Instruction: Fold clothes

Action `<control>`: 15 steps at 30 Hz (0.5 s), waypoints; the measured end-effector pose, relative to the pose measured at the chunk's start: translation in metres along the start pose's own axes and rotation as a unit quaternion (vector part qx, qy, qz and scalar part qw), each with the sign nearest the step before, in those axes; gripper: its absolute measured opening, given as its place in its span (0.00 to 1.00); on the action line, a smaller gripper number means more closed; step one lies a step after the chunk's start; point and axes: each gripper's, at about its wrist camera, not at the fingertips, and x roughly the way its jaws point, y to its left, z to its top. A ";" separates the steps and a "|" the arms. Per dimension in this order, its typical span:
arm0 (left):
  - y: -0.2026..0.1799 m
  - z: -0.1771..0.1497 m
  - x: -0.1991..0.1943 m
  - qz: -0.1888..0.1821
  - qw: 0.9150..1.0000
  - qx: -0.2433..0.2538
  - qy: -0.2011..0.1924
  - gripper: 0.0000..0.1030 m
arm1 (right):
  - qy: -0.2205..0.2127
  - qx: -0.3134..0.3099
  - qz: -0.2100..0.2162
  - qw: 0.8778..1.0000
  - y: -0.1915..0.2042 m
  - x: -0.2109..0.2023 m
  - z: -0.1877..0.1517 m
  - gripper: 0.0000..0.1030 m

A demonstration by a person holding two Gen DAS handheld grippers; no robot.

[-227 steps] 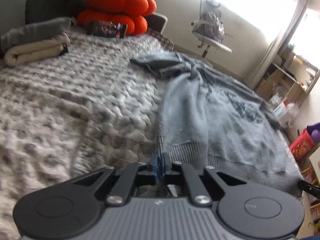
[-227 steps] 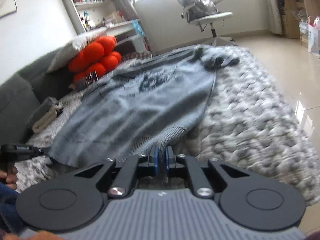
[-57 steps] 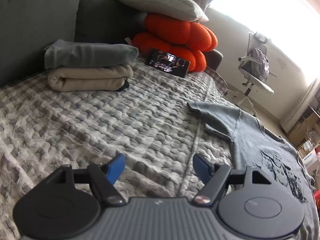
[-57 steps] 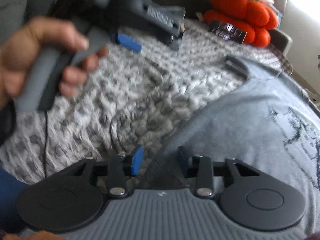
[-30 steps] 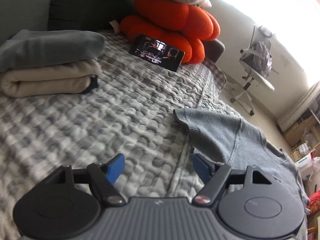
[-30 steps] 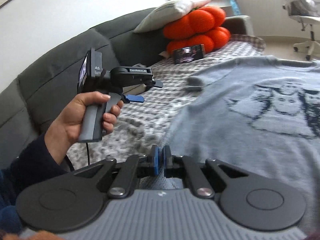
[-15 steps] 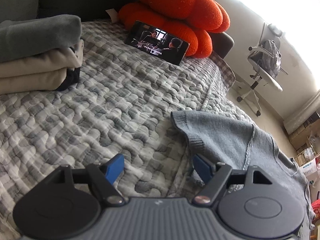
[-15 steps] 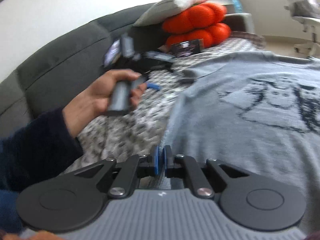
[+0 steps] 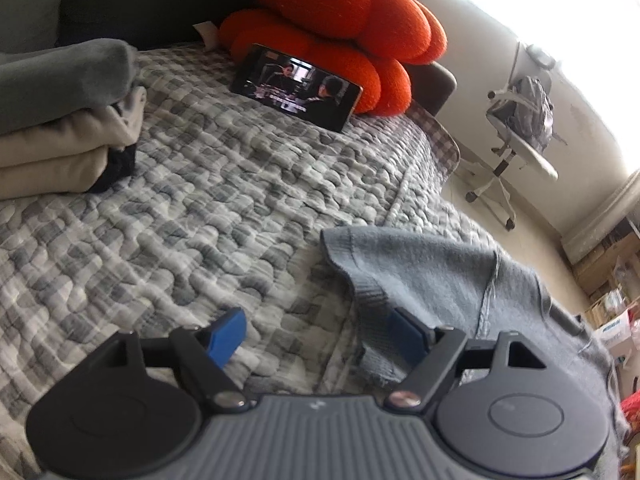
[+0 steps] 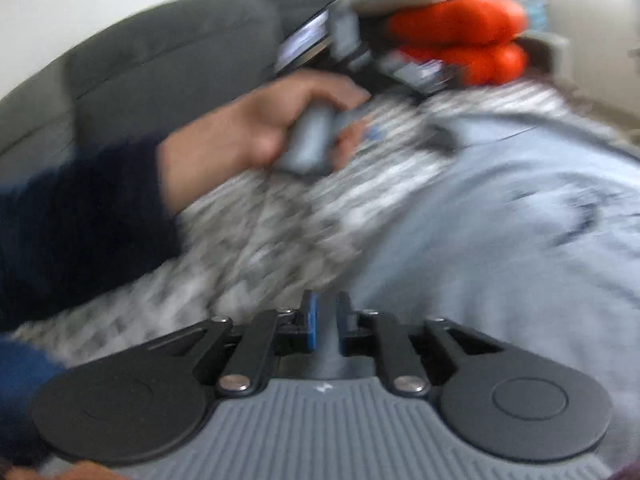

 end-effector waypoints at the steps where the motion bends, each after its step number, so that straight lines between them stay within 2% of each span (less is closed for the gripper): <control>1: -0.003 -0.001 0.002 0.000 1.000 0.004 0.001 0.78 | -0.009 0.004 -0.032 0.999 -0.009 -0.003 0.001 0.17; 4: -0.011 -0.005 0.007 0.008 1.000 0.013 -0.006 0.78 | -0.012 0.015 -0.116 0.993 -0.033 -0.006 -0.001 0.17; 6: -0.015 -0.008 0.009 0.017 1.000 0.019 -0.013 0.78 | -0.002 0.022 -0.139 0.990 -0.043 -0.007 -0.009 0.17; 9: -0.019 -0.011 0.011 0.034 0.999 0.036 -0.017 0.73 | 0.017 0.024 -0.149 0.988 -0.050 -0.012 -0.028 0.17; 15: -0.015 -0.017 -0.003 0.055 0.997 0.041 -0.023 0.73 | 0.033 0.056 -0.125 0.990 -0.059 -0.052 -0.059 0.17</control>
